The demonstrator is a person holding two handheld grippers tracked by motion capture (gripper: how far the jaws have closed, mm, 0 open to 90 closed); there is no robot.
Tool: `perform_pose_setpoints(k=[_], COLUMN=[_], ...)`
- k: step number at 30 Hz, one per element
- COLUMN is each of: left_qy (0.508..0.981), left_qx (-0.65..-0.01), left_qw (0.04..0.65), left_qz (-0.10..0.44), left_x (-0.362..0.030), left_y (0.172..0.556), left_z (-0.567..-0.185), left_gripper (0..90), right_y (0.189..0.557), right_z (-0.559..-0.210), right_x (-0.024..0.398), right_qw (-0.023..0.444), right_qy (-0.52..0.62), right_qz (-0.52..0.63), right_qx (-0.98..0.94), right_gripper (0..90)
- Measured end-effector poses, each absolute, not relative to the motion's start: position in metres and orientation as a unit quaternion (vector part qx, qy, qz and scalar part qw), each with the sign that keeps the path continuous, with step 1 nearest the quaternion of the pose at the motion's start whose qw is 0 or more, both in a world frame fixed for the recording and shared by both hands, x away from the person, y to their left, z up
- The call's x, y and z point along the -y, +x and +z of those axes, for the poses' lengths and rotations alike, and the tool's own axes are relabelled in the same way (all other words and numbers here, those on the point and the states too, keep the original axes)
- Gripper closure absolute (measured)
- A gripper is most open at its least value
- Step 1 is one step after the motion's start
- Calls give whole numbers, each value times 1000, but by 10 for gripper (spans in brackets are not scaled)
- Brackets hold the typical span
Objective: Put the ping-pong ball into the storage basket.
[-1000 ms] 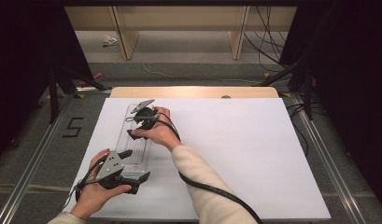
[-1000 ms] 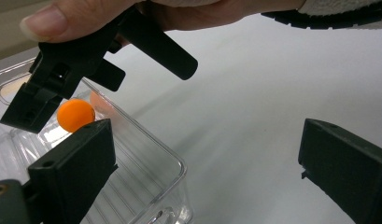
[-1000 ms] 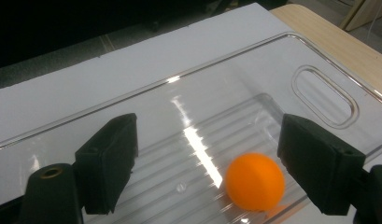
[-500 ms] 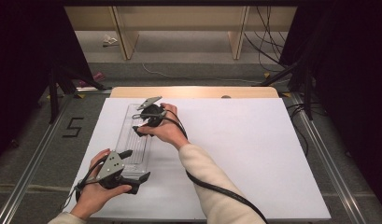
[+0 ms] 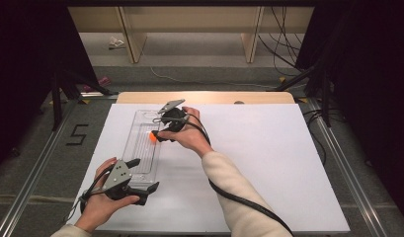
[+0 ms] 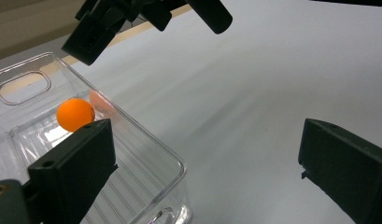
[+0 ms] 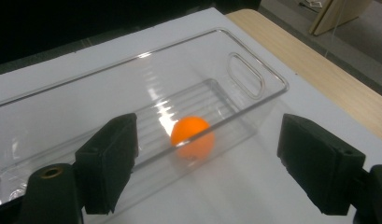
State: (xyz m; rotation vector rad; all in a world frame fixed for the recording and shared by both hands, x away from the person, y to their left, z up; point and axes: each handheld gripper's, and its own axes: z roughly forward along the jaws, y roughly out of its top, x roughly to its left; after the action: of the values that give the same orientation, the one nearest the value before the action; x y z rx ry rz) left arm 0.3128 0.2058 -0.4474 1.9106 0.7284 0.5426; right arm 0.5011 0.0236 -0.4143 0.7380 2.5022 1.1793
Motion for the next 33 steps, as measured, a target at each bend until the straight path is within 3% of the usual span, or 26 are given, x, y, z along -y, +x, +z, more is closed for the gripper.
perform_pose_setpoints(k=[33], left_qy=[787], left_qx=[-302], left_qw=[489], left_qz=[224], left_x=[-206], left_y=[314], left_z=[-448], left_gripper=[35], right_y=[495], right_z=[-411], right_x=[56], right_qw=[148], right_qy=[291], right_qz=[419], right_qx=[-848], right_gripper=[211])
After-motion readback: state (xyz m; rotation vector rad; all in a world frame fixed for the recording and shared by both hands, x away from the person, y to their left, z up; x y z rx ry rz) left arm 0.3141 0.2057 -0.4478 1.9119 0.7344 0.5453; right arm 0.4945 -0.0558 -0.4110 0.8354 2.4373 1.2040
